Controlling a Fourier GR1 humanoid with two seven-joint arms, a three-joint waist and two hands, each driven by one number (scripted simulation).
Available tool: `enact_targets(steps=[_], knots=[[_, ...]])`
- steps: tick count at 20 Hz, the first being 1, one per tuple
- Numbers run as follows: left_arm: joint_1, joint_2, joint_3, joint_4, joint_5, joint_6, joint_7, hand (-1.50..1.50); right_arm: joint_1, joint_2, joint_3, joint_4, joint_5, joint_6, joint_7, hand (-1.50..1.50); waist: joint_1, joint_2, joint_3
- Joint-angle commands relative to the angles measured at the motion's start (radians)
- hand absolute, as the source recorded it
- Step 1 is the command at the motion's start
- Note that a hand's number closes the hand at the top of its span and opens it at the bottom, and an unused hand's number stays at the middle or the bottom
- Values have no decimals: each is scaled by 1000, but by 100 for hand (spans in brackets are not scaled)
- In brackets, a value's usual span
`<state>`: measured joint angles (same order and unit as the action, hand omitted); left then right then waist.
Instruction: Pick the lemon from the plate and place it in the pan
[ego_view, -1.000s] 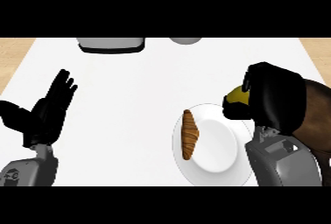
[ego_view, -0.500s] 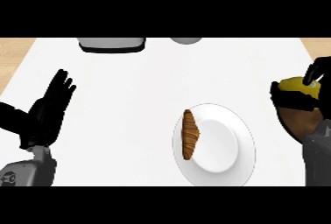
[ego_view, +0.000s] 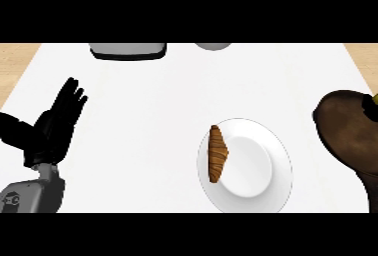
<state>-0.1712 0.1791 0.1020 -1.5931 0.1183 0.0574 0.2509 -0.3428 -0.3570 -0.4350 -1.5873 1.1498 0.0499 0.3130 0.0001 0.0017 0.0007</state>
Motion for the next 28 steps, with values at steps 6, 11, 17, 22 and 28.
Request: enact_targets(steps=[6, 11, 17, 22, 28], knots=[[4, -21, -9, 24, -16, 0, -33, 0, -68, -105, -106, 524, -157, -249, -349, 150, 12, 3, 1], [16, -36, -28, -46, -25, 16, 11, 0, -85, -121, -92, 757, -136, -379, -450, 150, 12, 1, 0], [-41, -11, 2, 4, 3, -7, 28, 0, -173, -181, -196, 1023, -186, -356, -369, -150, 22, 10, 2], [5, 4, 17, -48, 23, -33, 25, 0, -243, -226, -201, 1190, -242, -332, -479, -150, 23, 4, 1], [18, -2, 7, 4, -11, -31, -27, 0, -187, -205, -347, 1155, -442, -357, -714, -150, 4, 2, 1]])
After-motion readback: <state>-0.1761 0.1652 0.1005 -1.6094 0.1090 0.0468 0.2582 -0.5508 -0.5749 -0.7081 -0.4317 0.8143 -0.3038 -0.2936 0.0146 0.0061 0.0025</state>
